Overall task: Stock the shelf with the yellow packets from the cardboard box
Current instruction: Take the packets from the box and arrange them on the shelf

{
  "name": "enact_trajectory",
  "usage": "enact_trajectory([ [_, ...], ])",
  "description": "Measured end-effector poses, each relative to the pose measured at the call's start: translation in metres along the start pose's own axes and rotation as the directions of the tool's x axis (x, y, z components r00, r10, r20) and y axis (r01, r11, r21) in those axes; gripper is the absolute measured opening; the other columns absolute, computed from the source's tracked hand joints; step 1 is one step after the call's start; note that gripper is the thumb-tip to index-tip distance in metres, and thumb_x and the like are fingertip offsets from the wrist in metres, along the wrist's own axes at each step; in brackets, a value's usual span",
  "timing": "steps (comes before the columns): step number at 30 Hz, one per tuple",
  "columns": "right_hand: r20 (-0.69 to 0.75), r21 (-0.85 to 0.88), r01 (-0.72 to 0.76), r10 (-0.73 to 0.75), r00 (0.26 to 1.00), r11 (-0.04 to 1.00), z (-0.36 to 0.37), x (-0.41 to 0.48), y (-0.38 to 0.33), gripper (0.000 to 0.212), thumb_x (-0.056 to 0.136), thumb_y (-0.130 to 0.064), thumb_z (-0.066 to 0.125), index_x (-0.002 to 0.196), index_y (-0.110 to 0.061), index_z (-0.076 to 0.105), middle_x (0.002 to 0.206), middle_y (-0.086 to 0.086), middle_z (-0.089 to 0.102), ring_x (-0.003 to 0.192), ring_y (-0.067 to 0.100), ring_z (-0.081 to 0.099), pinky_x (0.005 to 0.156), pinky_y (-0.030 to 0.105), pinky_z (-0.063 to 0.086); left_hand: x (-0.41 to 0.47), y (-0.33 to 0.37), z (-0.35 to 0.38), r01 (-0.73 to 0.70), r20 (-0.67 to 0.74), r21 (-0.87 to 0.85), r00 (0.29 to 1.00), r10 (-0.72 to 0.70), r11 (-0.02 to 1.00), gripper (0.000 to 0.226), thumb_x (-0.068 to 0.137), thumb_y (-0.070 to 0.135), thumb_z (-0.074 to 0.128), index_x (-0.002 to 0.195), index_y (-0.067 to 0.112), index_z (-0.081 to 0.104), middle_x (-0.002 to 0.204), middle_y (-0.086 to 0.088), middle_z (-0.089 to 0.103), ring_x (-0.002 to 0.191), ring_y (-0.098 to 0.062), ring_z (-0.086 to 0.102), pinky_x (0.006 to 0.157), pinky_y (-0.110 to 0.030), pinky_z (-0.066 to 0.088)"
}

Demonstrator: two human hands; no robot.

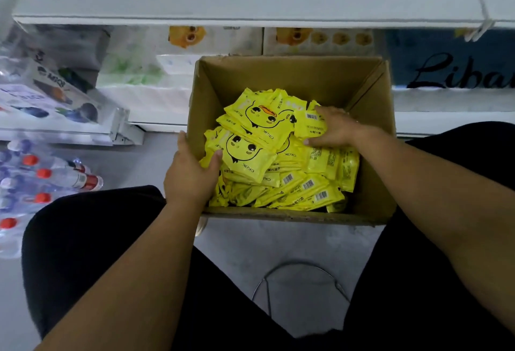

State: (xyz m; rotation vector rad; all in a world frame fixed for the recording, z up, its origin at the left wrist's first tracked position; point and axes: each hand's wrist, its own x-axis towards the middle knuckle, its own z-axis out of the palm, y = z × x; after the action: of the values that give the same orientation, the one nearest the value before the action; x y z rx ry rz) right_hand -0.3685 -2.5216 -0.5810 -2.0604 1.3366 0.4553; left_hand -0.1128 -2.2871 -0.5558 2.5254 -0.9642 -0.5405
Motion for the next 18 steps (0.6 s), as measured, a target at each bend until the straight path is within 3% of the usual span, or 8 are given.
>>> enact_trajectory([
  [4, -0.086, 0.016, -0.003, 0.004, 0.996, 1.000, 0.000, 0.006, -0.010, 0.116, 0.063, -0.069, 0.081, 0.153, -0.015, 0.032, 0.153, 0.014, 0.035, 0.144, 0.033, 0.029, 0.117, 0.042, 0.030, 0.002, -0.005, 0.003, -0.005, -0.012, -0.013, 1.000, 0.005, 1.000, 0.083, 0.089, 0.070, 0.057, 0.153, 0.026, 0.026, 0.122, -0.007, 0.068, 0.109, -0.038, 0.066, 0.084, -0.047, 0.053],
  [7, -0.179, 0.187, 0.064, -0.030, 0.983, 0.980, -0.003, 0.002, -0.030, 0.111, 0.061, -0.070, 0.081, 0.147, -0.014, 0.041, 0.142, 0.010, 0.043, 0.134, 0.028, 0.043, 0.108, 0.034, 0.038, 0.003, -0.007, 0.003, -0.005, -0.019, -0.030, 1.000, 0.005, 1.000, 0.078, 0.090, 0.068, 0.058, 0.150, 0.028, 0.030, 0.117, -0.007, 0.069, 0.107, -0.037, 0.066, 0.081, -0.043, 0.051],
  [10, -0.259, 0.318, 0.178, -0.095, 0.961, 0.931, -0.001, 0.004, -0.067, 0.102, 0.066, -0.069, 0.079, 0.146, -0.016, 0.043, 0.143, 0.006, 0.044, 0.131, 0.022, 0.045, 0.101, 0.027, 0.035, 0.003, -0.007, 0.003, 0.001, -0.030, -0.041, 1.000, -0.002, 0.999, 0.076, 0.089, 0.069, 0.058, 0.148, 0.029, 0.032, 0.116, -0.006, 0.070, 0.106, -0.037, 0.067, 0.081, -0.044, 0.052],
  [13, -0.217, 0.402, 0.197, -0.116, 0.969, 0.894, 0.010, 0.015, -0.102, 0.100, 0.071, -0.069, 0.076, 0.149, -0.017, 0.040, 0.148, 0.004, 0.043, 0.136, 0.020, 0.042, 0.105, 0.030, 0.038, 0.003, -0.007, 0.002, -0.012, -0.040, -0.057, 0.999, 0.010, 0.998, 0.069, 0.089, 0.069, 0.058, 0.141, 0.030, 0.036, 0.115, -0.003, 0.070, 0.104, -0.036, 0.067, 0.079, -0.043, 0.052],
  [18, -0.060, 0.324, 0.074, -0.058, 0.997, 0.943, 0.023, 0.035, -0.119, 0.092, 0.086, -0.073, 0.055, 0.156, -0.020, 0.027, 0.160, 0.007, 0.032, 0.149, 0.030, 0.023, 0.118, 0.047, 0.030, 0.004, -0.011, 0.002, -0.020, -0.029, -0.058, 0.999, 0.019, 0.998, 0.069, 0.090, 0.070, 0.057, 0.142, 0.031, 0.034, 0.119, -0.003, 0.069, 0.106, -0.036, 0.067, 0.082, -0.045, 0.053],
])
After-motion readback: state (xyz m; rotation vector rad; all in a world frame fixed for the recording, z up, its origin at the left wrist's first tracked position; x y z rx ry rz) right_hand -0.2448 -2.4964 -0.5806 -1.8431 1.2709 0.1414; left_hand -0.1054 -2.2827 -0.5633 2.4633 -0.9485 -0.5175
